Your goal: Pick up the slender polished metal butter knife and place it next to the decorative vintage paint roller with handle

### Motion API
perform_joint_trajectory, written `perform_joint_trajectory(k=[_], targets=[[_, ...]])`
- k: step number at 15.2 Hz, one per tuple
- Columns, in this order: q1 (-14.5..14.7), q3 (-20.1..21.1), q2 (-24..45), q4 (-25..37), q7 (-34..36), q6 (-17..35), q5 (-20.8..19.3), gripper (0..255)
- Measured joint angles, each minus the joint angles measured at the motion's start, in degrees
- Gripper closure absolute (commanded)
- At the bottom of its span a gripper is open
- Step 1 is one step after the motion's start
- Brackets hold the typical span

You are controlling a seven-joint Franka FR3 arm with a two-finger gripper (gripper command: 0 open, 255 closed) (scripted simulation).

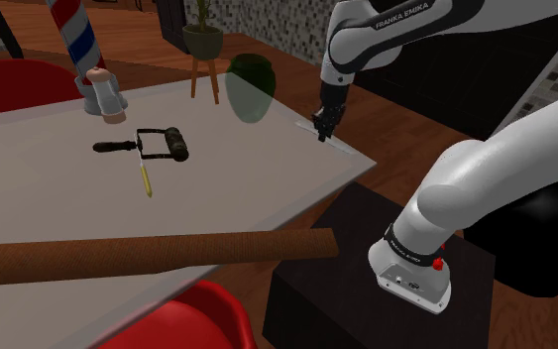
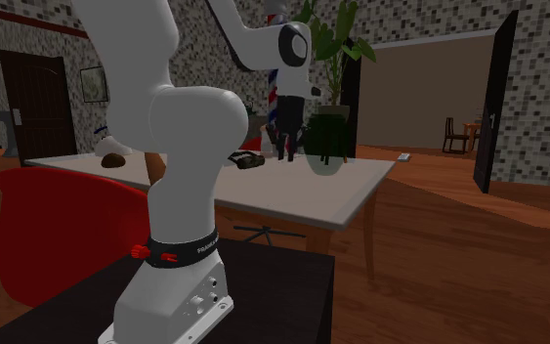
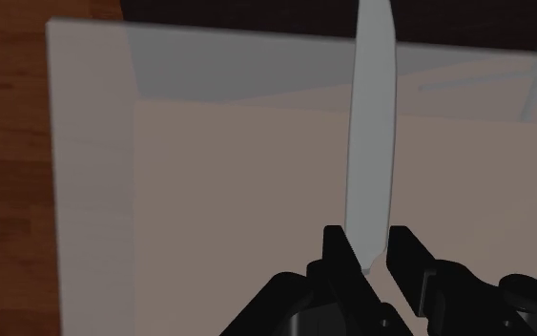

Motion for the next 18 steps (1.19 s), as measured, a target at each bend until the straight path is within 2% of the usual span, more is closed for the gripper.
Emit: perform_joint_trajectory(k=[7,18], targets=[[0.3,0.9,-1.7,3.7,0.8,-5.4,0.4,255],[7.1,8.3,14.8,18.3,10.8,-3.3,6.4,255]])
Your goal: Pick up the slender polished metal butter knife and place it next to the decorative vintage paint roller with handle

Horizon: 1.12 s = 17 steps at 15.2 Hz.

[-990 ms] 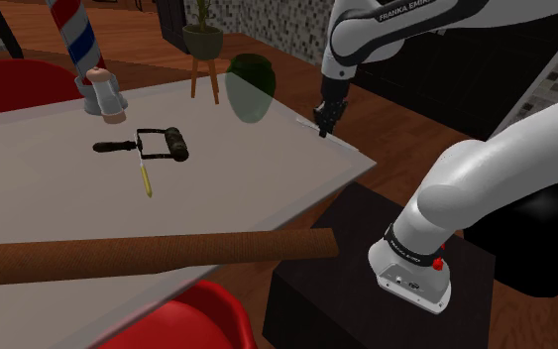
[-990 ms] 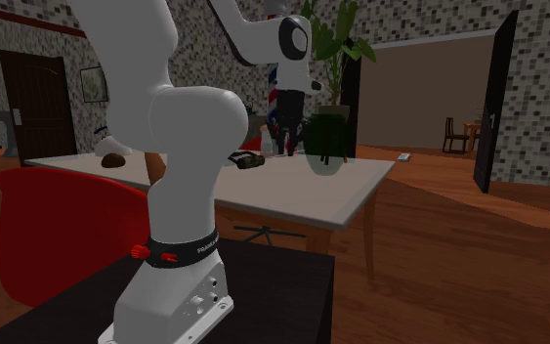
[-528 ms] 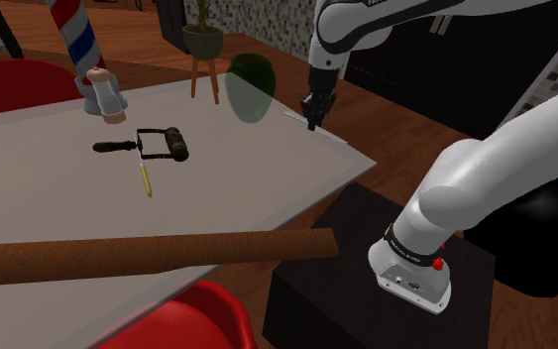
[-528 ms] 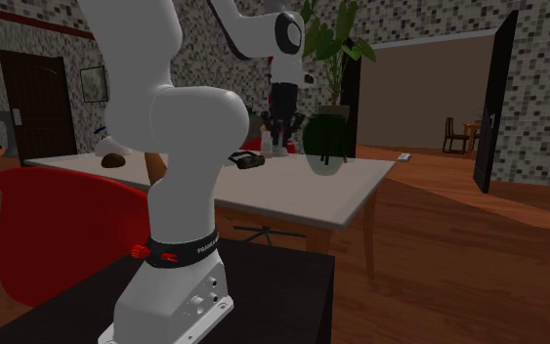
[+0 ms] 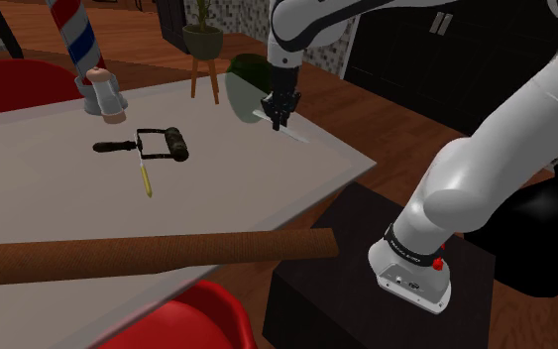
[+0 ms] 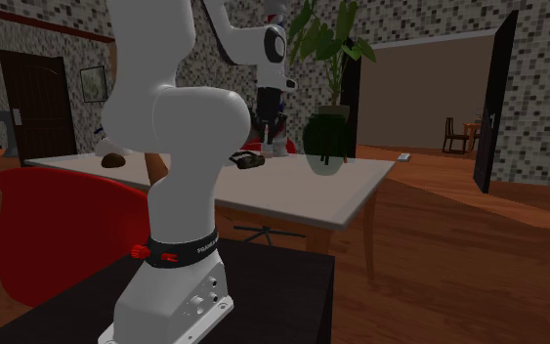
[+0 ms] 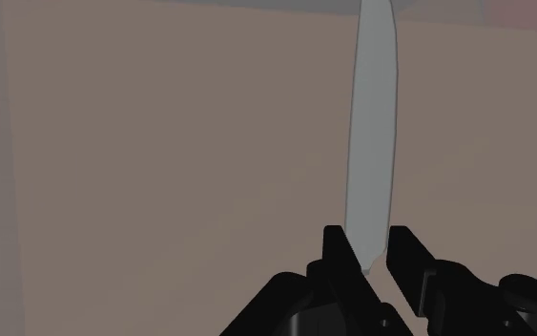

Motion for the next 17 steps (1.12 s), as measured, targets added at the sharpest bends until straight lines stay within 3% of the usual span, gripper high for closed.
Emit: perform_joint_trajectory(k=[8,17], targets=[[3.1,3.6,13.4,15.3,6.2,-1.5,1.2,255],[6.9,6.3,30.6,38.1,13.2,-6.6,0.5,255]])
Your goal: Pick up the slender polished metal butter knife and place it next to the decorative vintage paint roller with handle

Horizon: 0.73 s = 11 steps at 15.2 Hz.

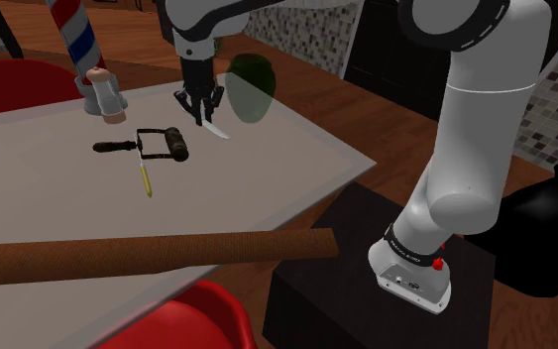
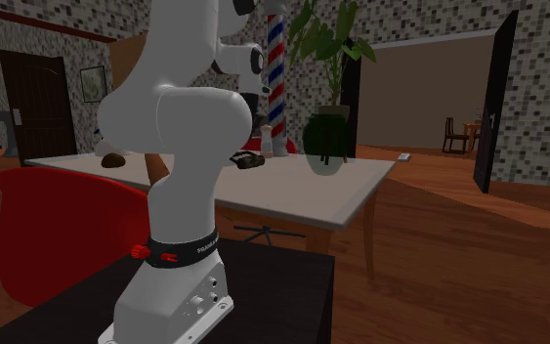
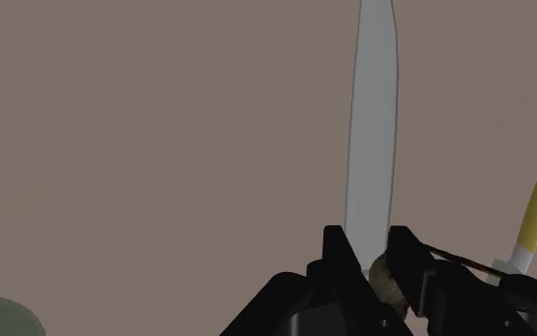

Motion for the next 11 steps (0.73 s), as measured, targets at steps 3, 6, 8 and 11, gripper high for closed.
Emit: perform_joint_trajectory(k=[3,6,8,11], targets=[[0.3,0.1,1.7,0.3,0.4,1.4,-0.1,255],[0.4,0.1,2.3,-1.2,0.4,3.5,-0.1,255],[0.5,0.2,2.8,-2.0,0.4,4.8,-0.1,255],[0.4,0.1,4.0,-2.7,0.1,6.7,-0.1,255]])
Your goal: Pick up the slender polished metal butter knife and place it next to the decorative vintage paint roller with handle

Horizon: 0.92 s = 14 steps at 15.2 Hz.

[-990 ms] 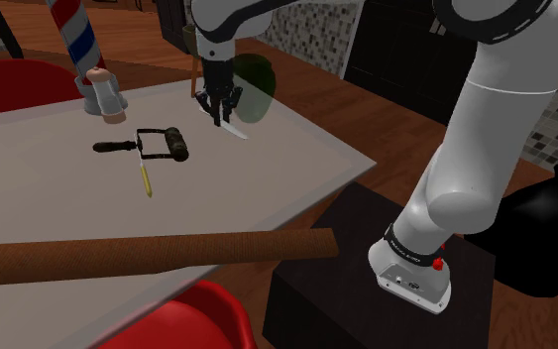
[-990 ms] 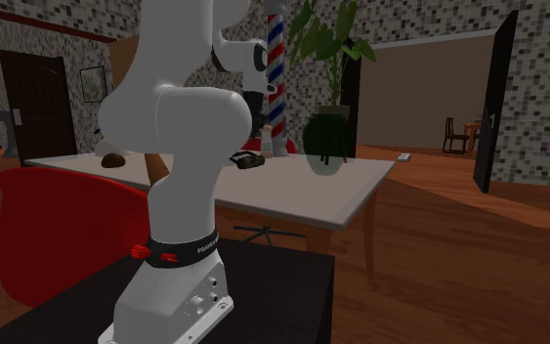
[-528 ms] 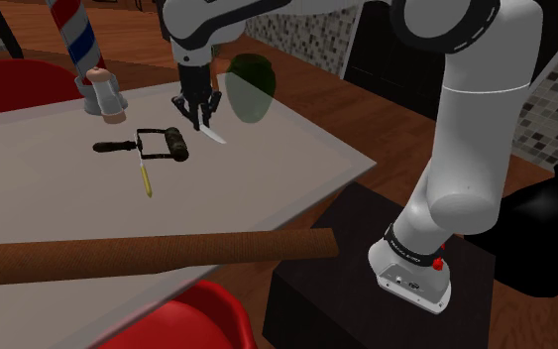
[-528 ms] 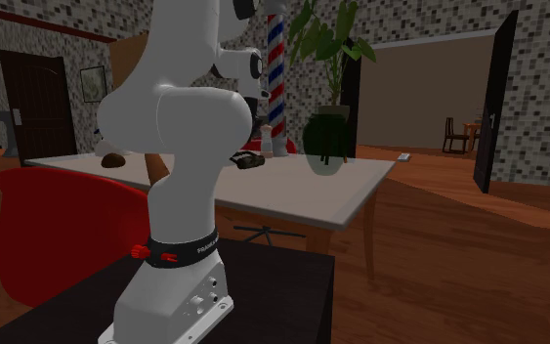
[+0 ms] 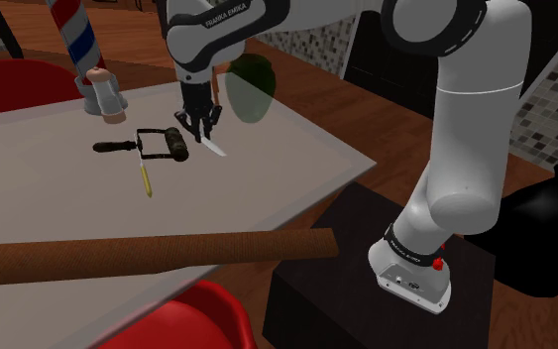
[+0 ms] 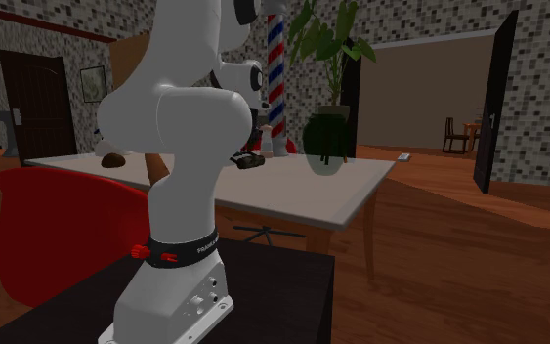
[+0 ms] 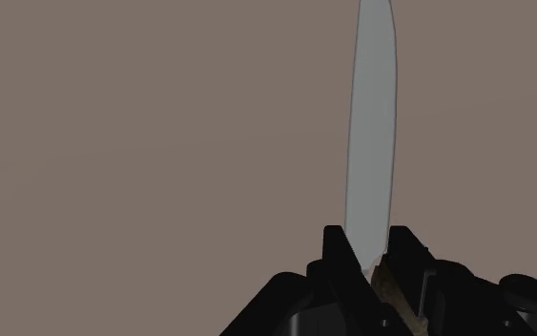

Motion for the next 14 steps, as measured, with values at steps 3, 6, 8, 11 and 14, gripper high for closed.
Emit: perform_joint_trajectory(k=[3,6,8,11,14], targets=[[0.0,0.0,0.7,-1.3,-0.1,2.0,0.0,255],[0.0,0.0,1.3,-2.6,-0.2,4.0,0.0,255],[0.1,0.0,2.4,-2.6,-0.2,5.0,0.0,255],[0.1,0.0,3.3,-3.9,-0.3,7.2,0.0,255],[0.1,0.0,4.7,-4.5,-0.5,9.2,0.0,255]])
